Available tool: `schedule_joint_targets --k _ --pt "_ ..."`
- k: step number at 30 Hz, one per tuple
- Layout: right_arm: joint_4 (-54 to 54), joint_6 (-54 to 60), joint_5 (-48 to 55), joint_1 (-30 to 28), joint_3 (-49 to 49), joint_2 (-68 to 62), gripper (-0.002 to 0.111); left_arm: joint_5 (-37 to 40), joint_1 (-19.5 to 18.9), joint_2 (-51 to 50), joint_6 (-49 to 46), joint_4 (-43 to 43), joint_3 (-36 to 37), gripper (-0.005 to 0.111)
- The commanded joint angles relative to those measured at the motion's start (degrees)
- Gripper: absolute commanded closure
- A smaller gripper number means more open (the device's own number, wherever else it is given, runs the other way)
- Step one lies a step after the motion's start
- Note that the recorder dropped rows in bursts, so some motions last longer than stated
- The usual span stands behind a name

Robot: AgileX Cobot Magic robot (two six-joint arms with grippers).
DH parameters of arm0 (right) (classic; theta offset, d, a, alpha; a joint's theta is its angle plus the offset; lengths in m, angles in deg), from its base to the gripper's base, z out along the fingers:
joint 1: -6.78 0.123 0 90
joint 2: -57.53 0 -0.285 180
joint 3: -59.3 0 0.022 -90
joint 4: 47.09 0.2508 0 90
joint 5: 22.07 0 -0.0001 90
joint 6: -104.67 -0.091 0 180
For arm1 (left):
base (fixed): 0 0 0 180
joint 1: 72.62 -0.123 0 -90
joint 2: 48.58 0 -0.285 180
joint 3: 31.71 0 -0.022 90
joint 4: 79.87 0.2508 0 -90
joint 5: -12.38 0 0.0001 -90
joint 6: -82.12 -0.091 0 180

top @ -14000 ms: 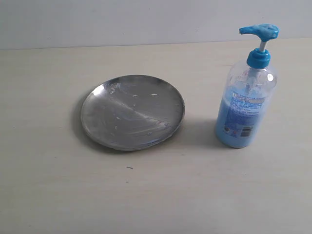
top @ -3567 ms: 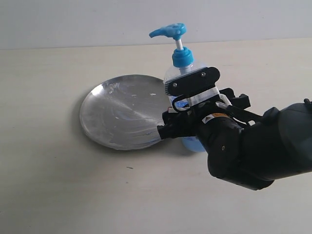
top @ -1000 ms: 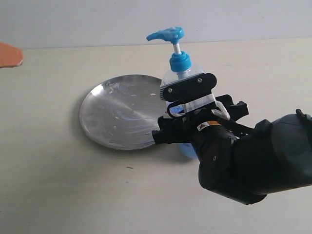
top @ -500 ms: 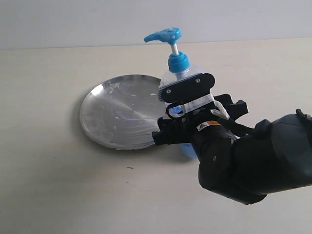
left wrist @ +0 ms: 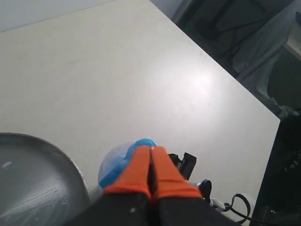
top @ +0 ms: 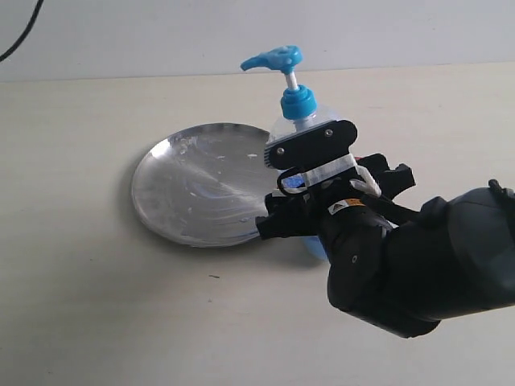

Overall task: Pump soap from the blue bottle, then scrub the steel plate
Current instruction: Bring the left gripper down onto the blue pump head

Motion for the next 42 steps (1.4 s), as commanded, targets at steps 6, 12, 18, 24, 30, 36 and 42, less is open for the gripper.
schedule_joint_targets --k 6,12,18,24,30,36,42 --pt "0.7 1.5 -2.4 0.1 -0.4 0.2 0.108 1.2 4.4 -1.8 -2.1 0.5 -0.7 0.107" --pt "0.7 2.3 -2.4 0.1 -0.4 0.2 0.108 2.8 4.8 -2.0 3.0 10.2 -0.7 0.107" --pt "0.7 2.3 -2.4 0.1 -0.4 0.2 0.108 2.8 4.8 -5.2 3.2 11.3 -0.7 0.107" --pt "0.7 2.3 -2.6 0.1 -0.4 0.2 0.108 -0.5 4.8 -7.7 3.2 11.4 -0.7 0.107" --pt "0.1 2.3 -3.3 0.1 -0.4 0.2 0.108 -3.0 4.8 -7.7 3.2 11.6 -0.7 0.107" --pt "0.1 2.3 -3.3 0.1 -0.4 0.2 0.108 -2.7 4.8 -7.4 3.2 11.6 -0.7 0.107" --pt "0.0 2.3 -3.3 0.1 -0.4 0.2 0.108 -3.0 4.8 -3.7 2.8 9.5 -0.7 0.107"
